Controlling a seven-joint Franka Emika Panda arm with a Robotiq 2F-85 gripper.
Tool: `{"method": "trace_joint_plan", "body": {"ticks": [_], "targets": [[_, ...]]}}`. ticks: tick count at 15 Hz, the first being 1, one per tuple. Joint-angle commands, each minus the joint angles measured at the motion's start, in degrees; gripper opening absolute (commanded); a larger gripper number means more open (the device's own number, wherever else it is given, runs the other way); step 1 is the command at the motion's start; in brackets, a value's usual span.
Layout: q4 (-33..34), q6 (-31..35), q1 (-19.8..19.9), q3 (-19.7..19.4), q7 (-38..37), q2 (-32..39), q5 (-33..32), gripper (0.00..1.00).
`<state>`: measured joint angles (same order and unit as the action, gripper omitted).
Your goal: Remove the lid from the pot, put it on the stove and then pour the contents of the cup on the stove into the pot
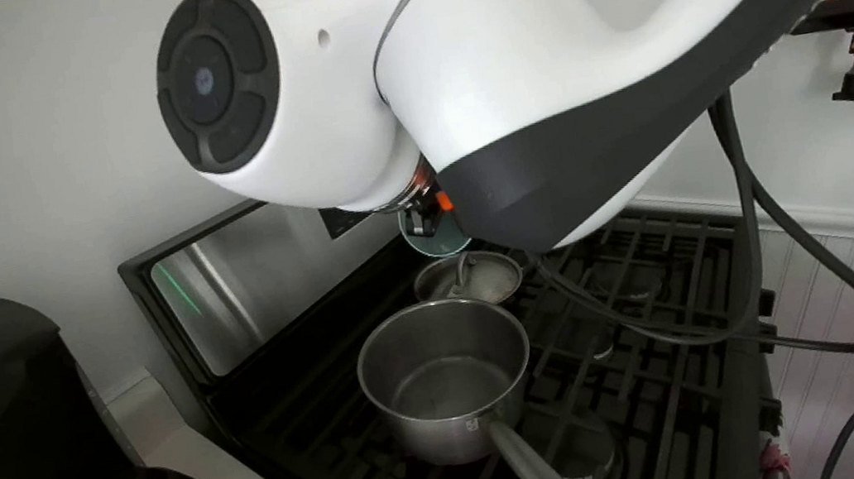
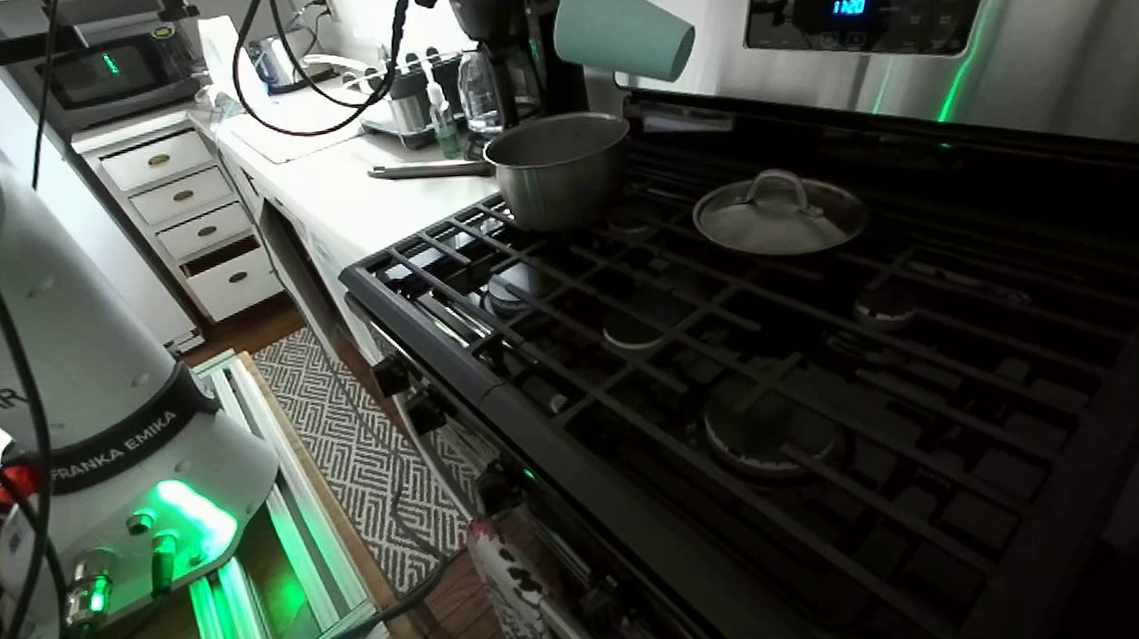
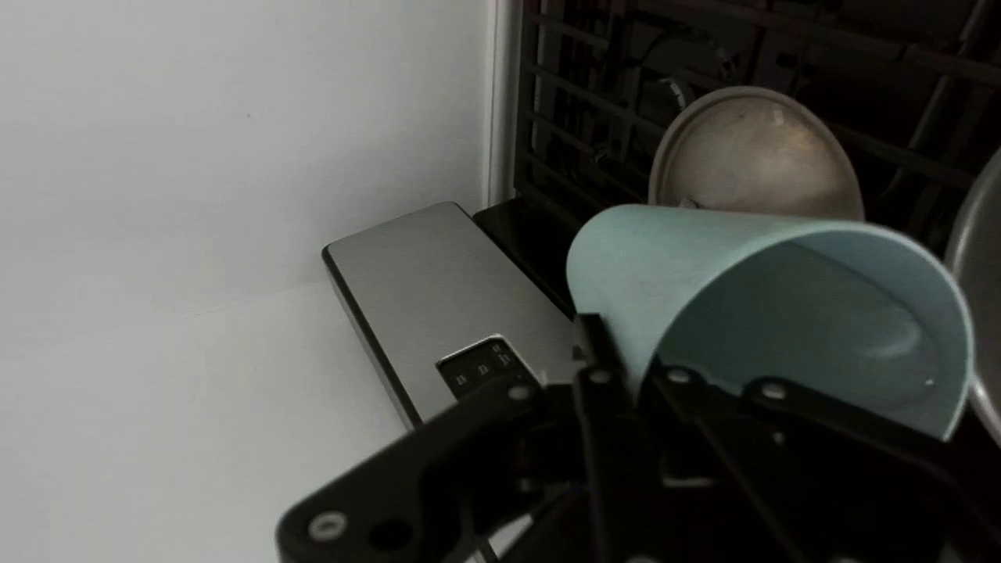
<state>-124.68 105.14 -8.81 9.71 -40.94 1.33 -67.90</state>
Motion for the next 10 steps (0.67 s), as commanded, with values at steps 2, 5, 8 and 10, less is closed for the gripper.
{"method": "trace_joint_plan", "body": {"ticks": [2, 5, 8, 10], "targets": [[0.06, -3.3, -1.26, 0.5, -3.22, 0.95, -4.22, 0.01], [0.16, -4.09, -1.57, 0.66, -3.96, 1.51, -4.94, 0.01], [0.86, -2.4, -0.89, 0.04, -1.19, 1.63, -0.81, 0.01], [1.02, -0.32, -0.21, -0.51, 0.91, 1.19, 1.76, 0.01]]}}
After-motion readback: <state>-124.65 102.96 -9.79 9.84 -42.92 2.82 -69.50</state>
